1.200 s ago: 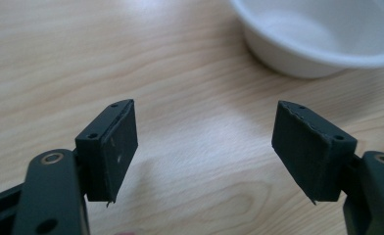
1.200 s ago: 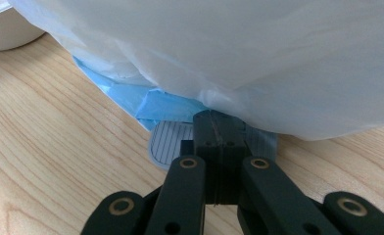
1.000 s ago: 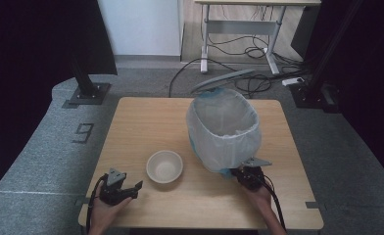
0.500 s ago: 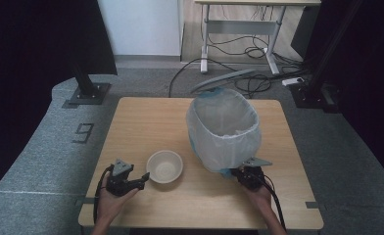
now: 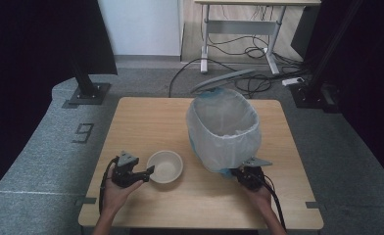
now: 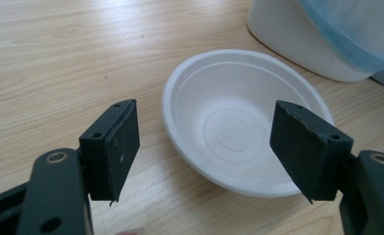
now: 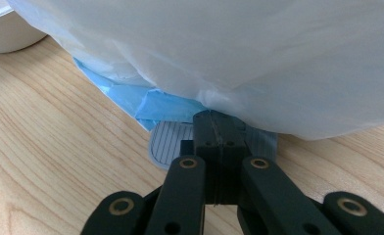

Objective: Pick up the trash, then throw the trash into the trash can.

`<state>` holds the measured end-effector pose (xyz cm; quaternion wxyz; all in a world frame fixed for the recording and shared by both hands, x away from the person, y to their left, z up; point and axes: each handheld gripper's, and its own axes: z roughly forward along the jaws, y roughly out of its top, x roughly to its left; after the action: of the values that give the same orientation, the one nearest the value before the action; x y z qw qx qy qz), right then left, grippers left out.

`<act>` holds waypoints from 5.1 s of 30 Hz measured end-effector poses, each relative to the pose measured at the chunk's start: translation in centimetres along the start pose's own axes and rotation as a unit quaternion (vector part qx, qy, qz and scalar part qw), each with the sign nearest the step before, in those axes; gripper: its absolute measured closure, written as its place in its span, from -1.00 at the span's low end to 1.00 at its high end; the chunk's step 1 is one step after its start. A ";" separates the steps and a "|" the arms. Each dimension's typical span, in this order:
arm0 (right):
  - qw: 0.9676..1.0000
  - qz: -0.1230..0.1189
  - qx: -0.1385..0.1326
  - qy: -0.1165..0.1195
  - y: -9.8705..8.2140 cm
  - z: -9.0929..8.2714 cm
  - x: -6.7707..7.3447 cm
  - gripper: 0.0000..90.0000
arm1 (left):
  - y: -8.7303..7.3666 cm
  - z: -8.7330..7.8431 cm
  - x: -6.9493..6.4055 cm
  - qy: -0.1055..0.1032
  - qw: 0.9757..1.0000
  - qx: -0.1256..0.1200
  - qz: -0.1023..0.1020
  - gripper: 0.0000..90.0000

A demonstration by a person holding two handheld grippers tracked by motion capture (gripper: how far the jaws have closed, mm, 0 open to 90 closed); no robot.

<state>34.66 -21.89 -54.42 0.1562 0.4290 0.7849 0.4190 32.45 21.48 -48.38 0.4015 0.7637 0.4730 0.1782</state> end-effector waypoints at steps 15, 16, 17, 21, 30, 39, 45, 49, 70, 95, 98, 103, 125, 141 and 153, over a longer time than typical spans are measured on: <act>1.000 0.000 -0.002 0.000 0.0 0.0 0.0 1.00 | 0.6 2.0 0.4 -0.005 1.000 0.024 0.000 -0.31; 1.000 0.000 -0.002 0.000 0.0 0.0 0.0 1.00 | 0.5 2.2 0.5 -0.003 1.000 0.025 -0.003 -0.31; 1.000 0.000 -0.002 0.000 -0.1 0.0 0.0 1.00 | 0.4 2.3 0.6 -0.002 1.000 0.027 -0.004 -0.30; 1.000 -0.001 -0.002 -0.001 -0.1 0.0 0.0 1.00 | 0.0 2.9 0.7 0.001 0.999 0.037 -0.005 -0.29; 1.000 -0.002 -0.002 -0.001 -0.1 0.0 0.0 1.00 | -0.3 3.9 0.5 0.001 0.998 0.056 0.002 -0.08; 1.000 -0.003 -0.002 -0.001 0.0 0.0 0.0 1.00 | -0.9 4.2 0.8 -0.010 0.998 0.065 -0.007 0.12; 1.000 -0.005 -0.001 -0.002 0.0 0.0 0.0 1.00 | -1.2 4.0 0.9 -0.016 0.998 0.058 -0.016 0.55; 1.000 -0.006 -0.001 -0.002 0.0 0.0 0.0 1.00 | -1.2 3.7 1.0 -0.024 0.998 0.047 -0.020 0.74; 1.000 -0.008 0.001 -0.001 0.0 0.0 0.0 1.00 | -0.4 0.4 1.3 -0.077 0.996 -0.030 -0.042 0.90; 1.000 -0.009 0.003 0.000 0.1 0.0 0.0 1.00 | 0.4 -2.8 1.8 -0.096 0.991 -0.081 -0.051 0.90; 1.000 -0.008 0.002 0.000 0.1 0.0 0.0 1.00 | 0.5 -3.0 1.6 -0.097 0.991 -0.083 -0.048 0.90; 1.000 -0.009 0.002 0.000 0.1 0.0 0.0 1.00 | 0.6 -3.3 1.7 -0.101 0.990 -0.088 -0.048 0.90; 1.000 -0.007 0.001 0.000 0.0 0.0 0.0 1.00 | 2.3 -4.9 0.1 -0.130 0.984 -0.118 -0.025 0.90; 1.000 -0.002 -0.002 0.004 0.0 0.0 -0.2 1.00 | 3.9 -5.8 -1.2 -0.148 0.980 -0.134 -0.014 0.90; 1.000 -0.002 -0.001 0.005 0.0 0.0 -0.2 1.00 | 5.9 -6.8 -2.1 -0.156 0.978 -0.142 -0.001 0.90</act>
<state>34.73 -22.03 -54.48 0.1537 0.4252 0.7862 0.4213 30.44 21.33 -39.36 0.5749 0.7167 0.3754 0.1219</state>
